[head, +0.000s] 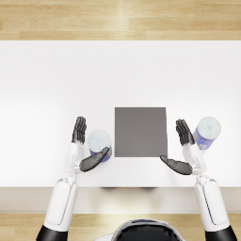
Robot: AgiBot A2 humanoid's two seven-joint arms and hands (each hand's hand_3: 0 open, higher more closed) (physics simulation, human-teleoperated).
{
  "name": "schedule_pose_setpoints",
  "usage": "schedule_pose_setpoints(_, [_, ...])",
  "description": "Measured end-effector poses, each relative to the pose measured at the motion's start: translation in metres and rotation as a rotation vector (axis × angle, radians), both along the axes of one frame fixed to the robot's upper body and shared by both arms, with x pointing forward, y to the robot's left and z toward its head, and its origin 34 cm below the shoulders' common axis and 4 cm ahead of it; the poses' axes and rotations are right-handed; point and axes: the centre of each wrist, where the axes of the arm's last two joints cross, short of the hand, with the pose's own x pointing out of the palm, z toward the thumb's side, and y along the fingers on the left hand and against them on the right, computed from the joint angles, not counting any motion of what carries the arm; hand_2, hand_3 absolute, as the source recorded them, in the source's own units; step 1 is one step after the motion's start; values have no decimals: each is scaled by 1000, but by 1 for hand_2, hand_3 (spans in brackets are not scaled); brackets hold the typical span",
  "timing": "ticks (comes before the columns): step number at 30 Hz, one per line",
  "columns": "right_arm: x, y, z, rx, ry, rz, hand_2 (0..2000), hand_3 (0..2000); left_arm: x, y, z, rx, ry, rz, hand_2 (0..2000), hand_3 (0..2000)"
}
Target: Pick up the blue can on the left and place it in the middle, then pick up the blue can on the right and place it on top of the can in the middle
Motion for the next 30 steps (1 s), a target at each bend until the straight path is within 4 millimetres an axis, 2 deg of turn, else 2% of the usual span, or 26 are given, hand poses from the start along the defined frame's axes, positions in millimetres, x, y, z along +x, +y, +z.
schedule_pose_setpoints(19, [0, 0, 0, 0, 0, 0, 0, 0, 0, 0, 0, 0, 0, 0, 0, 0])
schedule_pose_setpoints(21, [0, 4, -3, 34, -21, -40, 0, 0, -1, -4, -5, 0, -42, -50, 0, 0])
schedule_pose_setpoints(24, [0, 2, 5, 74, -74, -89, 0, 0, -4, -5, -9, -3, -65, -79, 0, 0])
schedule_pose_setpoints(30, [4, -23, 26, -112, -245, -303, 0, 0, -2, -2, -22, 241, -105, -10, 0, 0])
